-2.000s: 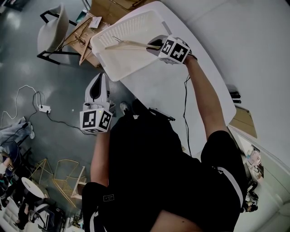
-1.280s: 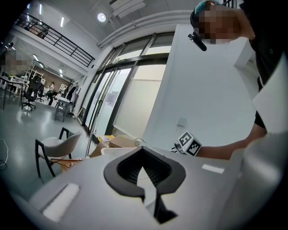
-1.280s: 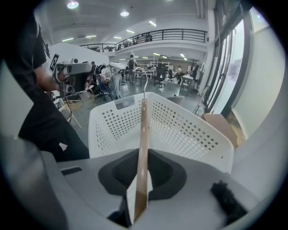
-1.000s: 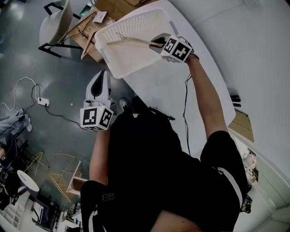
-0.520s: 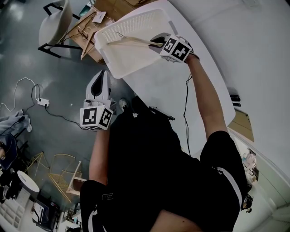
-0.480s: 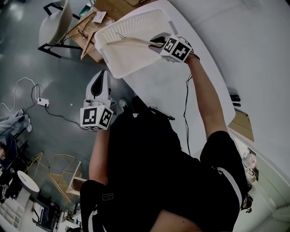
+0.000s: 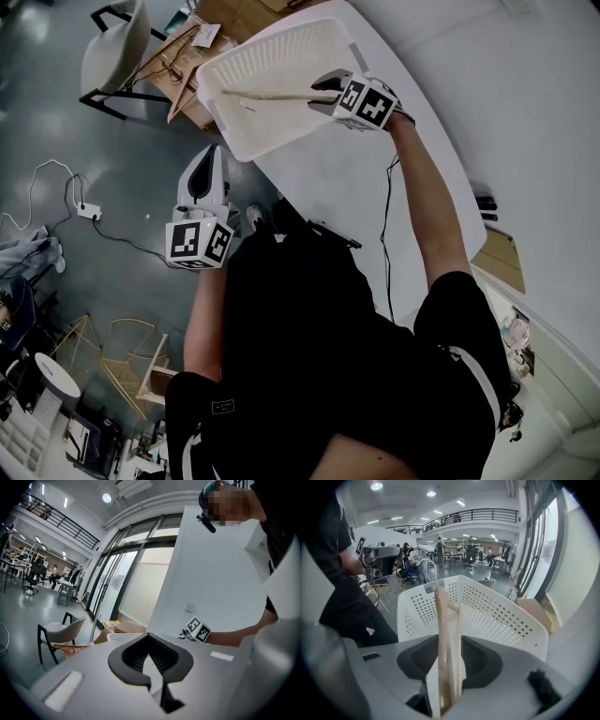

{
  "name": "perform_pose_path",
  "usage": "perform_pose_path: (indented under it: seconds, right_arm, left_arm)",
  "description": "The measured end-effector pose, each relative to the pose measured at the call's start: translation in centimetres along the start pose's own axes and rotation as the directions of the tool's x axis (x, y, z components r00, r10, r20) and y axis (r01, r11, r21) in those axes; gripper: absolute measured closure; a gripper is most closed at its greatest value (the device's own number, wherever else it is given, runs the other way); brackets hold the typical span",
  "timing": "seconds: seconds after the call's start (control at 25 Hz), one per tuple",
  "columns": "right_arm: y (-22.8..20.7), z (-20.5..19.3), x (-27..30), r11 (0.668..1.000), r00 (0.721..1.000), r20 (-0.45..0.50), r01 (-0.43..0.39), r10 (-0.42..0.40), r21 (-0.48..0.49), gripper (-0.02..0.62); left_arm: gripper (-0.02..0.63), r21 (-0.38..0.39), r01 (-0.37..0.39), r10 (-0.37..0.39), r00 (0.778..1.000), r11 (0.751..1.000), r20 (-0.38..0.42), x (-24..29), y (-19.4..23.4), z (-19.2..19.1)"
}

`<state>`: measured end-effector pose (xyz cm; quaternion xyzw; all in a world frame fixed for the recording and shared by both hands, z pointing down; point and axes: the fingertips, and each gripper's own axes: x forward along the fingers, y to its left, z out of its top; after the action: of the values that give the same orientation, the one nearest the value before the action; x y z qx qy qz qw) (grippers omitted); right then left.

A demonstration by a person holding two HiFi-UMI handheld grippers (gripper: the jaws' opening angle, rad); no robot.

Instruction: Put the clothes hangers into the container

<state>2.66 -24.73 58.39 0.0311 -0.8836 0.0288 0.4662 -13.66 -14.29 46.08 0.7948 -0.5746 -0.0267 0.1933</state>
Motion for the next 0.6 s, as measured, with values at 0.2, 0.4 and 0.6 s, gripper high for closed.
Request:
perform_pose_path:
  seconds: [0.2,0.4,0.6]
  right_arm:
    - [0.7,-0.3,0.3,0.999,0.999,-0.023,-0.038,0.038,-0.012,0.426]
    - [1.5,-0.8,0.7,0.996,0.995,-0.058,-0.078,0.076,-0.032,0.423]
    - [2.4,-1.5,1.2,0.992,0.988,-0.108,-0.114,0.108,-0.058,0.419]
  left_arm:
    - [0.603,-0.004,0.001,-0.001,1.0,1.0,0.003,-0.1,0.0,0.1]
    - [0.603,-0.005,-0.001,0.001,1.0,1.0,0.006,-0.2,0.1,0.1]
    - [0.603,-0.009,0.003,-0.002,1.0,1.0,0.009,-0.2,0.1,0.0]
